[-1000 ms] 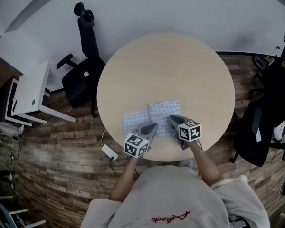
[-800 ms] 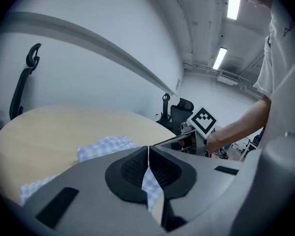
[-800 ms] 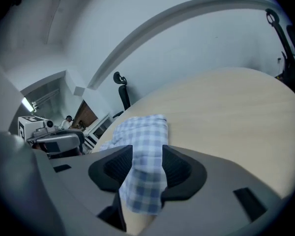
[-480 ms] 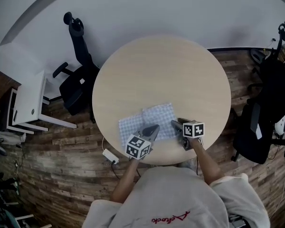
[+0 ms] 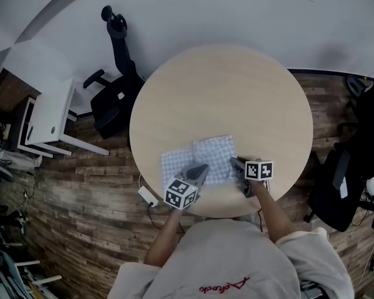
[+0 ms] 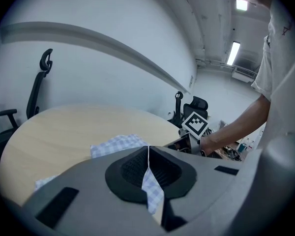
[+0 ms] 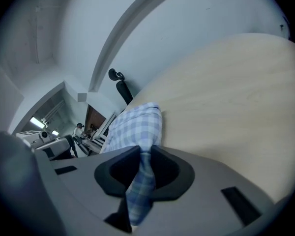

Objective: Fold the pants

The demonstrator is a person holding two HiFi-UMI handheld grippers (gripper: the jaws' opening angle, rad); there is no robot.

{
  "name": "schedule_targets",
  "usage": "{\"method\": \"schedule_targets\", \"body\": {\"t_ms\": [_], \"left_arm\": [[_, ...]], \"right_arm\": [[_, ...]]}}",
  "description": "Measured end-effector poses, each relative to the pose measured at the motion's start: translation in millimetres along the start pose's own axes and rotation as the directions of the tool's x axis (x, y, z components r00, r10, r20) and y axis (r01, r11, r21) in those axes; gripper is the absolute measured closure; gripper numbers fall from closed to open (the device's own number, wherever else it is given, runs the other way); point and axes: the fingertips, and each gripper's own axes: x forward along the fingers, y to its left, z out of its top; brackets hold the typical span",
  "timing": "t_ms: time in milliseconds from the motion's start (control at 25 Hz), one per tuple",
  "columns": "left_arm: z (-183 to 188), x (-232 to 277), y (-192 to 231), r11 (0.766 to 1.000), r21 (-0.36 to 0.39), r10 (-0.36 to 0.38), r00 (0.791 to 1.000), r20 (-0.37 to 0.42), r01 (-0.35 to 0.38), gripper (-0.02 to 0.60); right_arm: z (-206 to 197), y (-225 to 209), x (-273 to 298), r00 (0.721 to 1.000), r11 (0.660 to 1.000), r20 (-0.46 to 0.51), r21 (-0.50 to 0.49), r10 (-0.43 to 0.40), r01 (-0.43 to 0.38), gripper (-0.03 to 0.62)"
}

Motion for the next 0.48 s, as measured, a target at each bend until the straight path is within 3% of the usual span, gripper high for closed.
{"method": "schedule_targets", "body": {"t_ms": [480], "left_arm": [[29.1,70.1,-50.7,0.987,0.072,-0.146,0.989,-0.013,0.147,0.548]], "right_arm": [[52.7,-74.0,-91.6,0.984,0.987,0.101,-0.057,-0.143,0.15,0.51]]}}
